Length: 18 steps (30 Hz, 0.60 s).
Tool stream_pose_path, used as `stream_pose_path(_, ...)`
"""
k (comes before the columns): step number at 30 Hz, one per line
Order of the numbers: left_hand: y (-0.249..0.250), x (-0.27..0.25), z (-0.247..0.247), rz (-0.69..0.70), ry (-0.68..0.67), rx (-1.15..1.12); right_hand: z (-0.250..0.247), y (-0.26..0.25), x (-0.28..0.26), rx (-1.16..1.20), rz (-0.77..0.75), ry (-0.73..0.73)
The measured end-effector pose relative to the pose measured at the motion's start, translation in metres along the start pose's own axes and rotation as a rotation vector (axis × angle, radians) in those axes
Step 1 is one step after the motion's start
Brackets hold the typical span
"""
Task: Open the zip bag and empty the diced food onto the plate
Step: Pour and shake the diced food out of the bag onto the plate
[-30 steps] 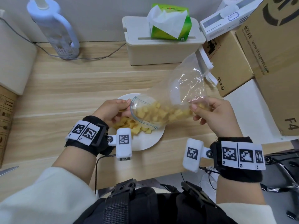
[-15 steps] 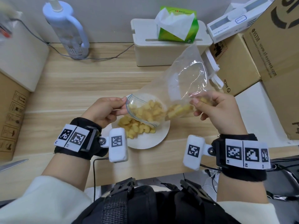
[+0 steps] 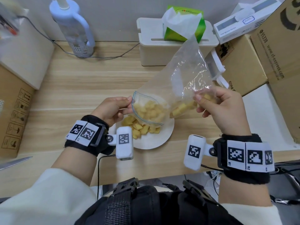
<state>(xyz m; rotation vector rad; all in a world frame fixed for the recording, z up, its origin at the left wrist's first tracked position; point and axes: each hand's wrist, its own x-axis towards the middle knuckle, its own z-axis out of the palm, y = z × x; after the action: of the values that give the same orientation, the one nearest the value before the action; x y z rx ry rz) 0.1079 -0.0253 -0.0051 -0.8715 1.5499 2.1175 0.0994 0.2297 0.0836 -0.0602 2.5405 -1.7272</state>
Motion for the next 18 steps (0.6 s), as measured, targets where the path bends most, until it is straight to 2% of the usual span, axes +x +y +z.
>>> stream_pose_path(6, -0.008, 0.014, 0.021, -0.051, -0.047, 0.07, -0.005, 0.011, 0.004, -0.102, 0.041, 0.006)
stream_pose_path(11, -0.011, 0.017, 0.023, -0.058, -0.062, 0.095, -0.008, 0.021, 0.003, -0.095, 0.086, 0.026)
stream_pose_path(18, 0.004, 0.007, 0.013, 0.021, -0.035, 0.034, -0.011, 0.017, 0.0, -0.011, 0.073, 0.047)
